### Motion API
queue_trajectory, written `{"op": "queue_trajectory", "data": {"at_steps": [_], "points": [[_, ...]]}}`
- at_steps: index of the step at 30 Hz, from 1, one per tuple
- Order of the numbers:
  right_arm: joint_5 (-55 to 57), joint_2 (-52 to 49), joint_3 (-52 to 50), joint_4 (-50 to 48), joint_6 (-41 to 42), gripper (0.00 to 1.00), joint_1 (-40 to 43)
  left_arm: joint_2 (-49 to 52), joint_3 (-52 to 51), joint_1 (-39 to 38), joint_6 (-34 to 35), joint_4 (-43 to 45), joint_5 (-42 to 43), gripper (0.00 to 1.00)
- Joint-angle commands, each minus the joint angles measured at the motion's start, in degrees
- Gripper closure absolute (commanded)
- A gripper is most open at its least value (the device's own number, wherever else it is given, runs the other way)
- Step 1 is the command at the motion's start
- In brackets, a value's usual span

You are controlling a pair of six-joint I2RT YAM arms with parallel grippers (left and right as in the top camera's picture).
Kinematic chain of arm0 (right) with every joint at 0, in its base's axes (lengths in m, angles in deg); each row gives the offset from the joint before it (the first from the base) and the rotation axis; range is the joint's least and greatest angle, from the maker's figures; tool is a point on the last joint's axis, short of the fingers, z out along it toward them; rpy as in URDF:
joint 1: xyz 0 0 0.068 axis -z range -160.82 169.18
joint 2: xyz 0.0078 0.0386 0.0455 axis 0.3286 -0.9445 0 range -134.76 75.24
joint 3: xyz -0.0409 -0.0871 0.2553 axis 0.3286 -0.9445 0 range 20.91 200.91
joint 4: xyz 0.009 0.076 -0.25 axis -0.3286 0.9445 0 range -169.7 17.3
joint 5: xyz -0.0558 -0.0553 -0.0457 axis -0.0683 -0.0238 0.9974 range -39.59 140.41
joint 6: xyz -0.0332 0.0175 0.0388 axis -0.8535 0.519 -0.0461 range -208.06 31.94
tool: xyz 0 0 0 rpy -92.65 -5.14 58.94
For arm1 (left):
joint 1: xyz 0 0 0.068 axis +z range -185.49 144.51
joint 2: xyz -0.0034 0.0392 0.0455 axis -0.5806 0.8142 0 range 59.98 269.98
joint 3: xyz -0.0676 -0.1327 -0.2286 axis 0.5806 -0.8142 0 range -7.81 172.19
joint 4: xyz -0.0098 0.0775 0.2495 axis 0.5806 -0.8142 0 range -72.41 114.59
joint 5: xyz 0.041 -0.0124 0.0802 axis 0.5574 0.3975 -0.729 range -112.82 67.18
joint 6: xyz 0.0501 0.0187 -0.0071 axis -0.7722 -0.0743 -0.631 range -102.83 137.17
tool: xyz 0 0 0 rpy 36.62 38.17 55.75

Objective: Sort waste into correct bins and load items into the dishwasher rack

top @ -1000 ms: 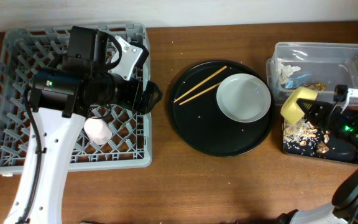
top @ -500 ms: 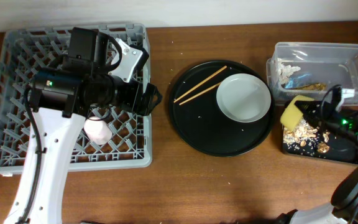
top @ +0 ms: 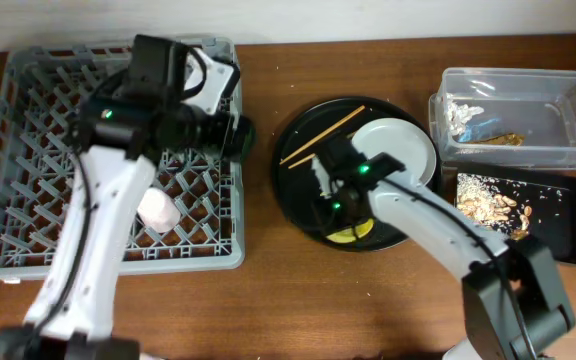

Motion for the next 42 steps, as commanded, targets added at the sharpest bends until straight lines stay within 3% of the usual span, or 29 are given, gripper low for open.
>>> {"op": "queue_trajectory", "data": {"at_steps": [1, 2, 5, 7, 8, 11, 14, 15, 18, 20, 24, 27, 28, 32, 34, 36, 37, 40, 42], "points": [[-4.17, 12.87, 3.41, 3.26, 2.54, 0.54, 11.54, 9.11, -0.79, -2.71, -1.92, 6.40, -0.15, 0.11], [-8.39, 17.81, 3.43, 3.98, 2.54, 0.50, 17.38, 12.74, -0.79, -5.44, -4.92, 10.73, -0.15, 0.19], [-16.72, 25.46, 3.41, 8.04, -1.64, 0.38, 27.45, 23.74, -0.79, -13.14, -11.04, 25.51, -3.54, 0.25], [-16.55, 25.44, 3.39, 10.54, -2.10, 0.36, 27.52, 28.50, -0.79, -14.95, -13.44, 32.65, -3.65, 0.35], [-16.33, 25.07, 3.37, 11.37, -2.69, 0.36, 27.52, 32.37, -0.79, -15.87, -13.42, 38.10, -3.65, 0.47], [-16.31, 24.81, 3.34, 11.69, -2.69, 0.36, 27.52, 38.18, -0.79, -16.06, -13.35, 44.11, -3.65, 0.49], [-15.85, 24.81, 3.34, 12.13, -2.69, 0.37, 27.52, 42.91, -0.79, -16.06, -13.35, 47.67, -3.63, 0.58], [-15.47, 24.81, 3.34, 12.44, -2.69, 0.37, 27.52, 43.56, -0.79, -16.06, -13.35, 48.22, -3.63, 0.66], [-15.47, 24.81, 3.34, 12.98, -3.10, 0.41, 27.52, 44.02, -0.79, -16.11, -13.33, 44.54, -3.43, 1.00], [-15.50, 24.81, 3.34, 13.03, -3.10, 0.44, 27.52, 43.21, 0.17, -16.00, -12.79, 40.59, -3.41, 1.00], [-15.50, 24.81, 3.34, 13.75, -3.13, 0.46, 27.52, 28.33, 3.45, -15.32, -7.56, 28.17, -7.76, 1.00], [-15.50, 24.81, 3.34, 13.86, -3.13, 0.46, 27.52, 19.52, 3.45, -12.66, 1.81, 18.53, -13.64, 1.00], [-15.50, 24.81, 3.34, 13.86, -3.13, 0.46, 27.52, 17.16, 3.45, -9.46, 8.13, 14.60, -16.41, 1.00], [-15.50, 24.81, 3.34, 13.86, -3.13, 0.46, 27.52, 21.20, 3.02, 1.88, 25.88, 12.41, -19.26, 1.00], [-15.50, 24.81, 3.34, 13.86, -3.13, 0.46, 27.52, 24.74, 3.02, 1.66, 24.17, 12.13, -19.23, 0.99], [-15.52, 24.81, 3.34, 13.86, -3.13, 0.46, 27.52, 26.23, 3.02, 1.51, 23.28, 11.32, -19.23, 0.83], [-15.52, 24.81, 3.34, 13.86, -3.13, 0.46, 27.52, 26.21, 3.37, 1.51, 22.97, 11.23, -18.88, 0.69], [-15.50, 24.81, 3.34, 13.86, -3.13, 0.46, 27.52, 24.87, 6.73, 0.28, 16.90, 10.38, 4.79, 0.55], [-15.50, 24.81, 3.34, 13.86, -3.13, 0.46, 27.52, 25.22, 6.71, -2.32, 11.08, 10.80, 5.99, 0.55]]}}
